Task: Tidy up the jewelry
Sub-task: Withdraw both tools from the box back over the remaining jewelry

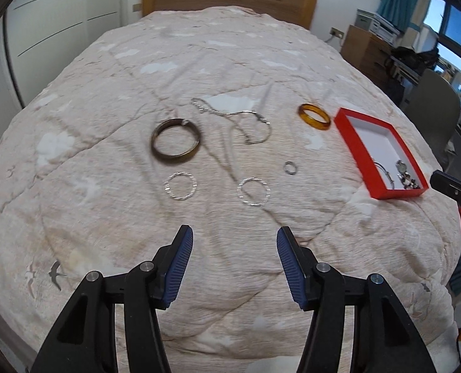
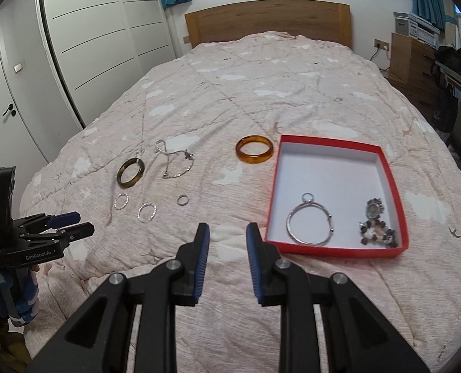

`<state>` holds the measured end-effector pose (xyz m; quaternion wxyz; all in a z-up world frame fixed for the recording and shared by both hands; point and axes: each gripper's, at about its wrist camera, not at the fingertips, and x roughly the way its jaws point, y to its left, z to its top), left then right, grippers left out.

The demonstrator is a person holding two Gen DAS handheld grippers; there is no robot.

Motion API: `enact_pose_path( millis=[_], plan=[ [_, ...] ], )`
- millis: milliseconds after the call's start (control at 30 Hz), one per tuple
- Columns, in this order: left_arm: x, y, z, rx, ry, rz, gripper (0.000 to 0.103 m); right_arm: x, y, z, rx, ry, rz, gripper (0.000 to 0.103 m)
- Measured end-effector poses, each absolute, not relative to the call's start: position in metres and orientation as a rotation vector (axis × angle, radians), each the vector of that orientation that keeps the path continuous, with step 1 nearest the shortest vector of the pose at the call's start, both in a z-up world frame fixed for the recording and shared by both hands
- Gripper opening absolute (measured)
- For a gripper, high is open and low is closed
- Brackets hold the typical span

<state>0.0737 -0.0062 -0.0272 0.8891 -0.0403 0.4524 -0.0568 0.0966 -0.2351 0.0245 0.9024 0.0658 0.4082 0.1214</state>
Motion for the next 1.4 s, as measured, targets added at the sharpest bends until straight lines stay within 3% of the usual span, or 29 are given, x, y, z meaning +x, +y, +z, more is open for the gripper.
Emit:
enact_pose_path(
  millis=[567,1400],
  plan=[
    [0.070,0.045,-0.053,-0.155,0.971,-0.005,0.055,0.108,-0.209,-0.003,0.137,0.913,0.299,0.024],
    [0.075,0.050,-0.062,-0.166,0.994,0.005,0.055,0.125,-0.197,-0.026,0.150,0.945,0.343,0.024]
  ],
)
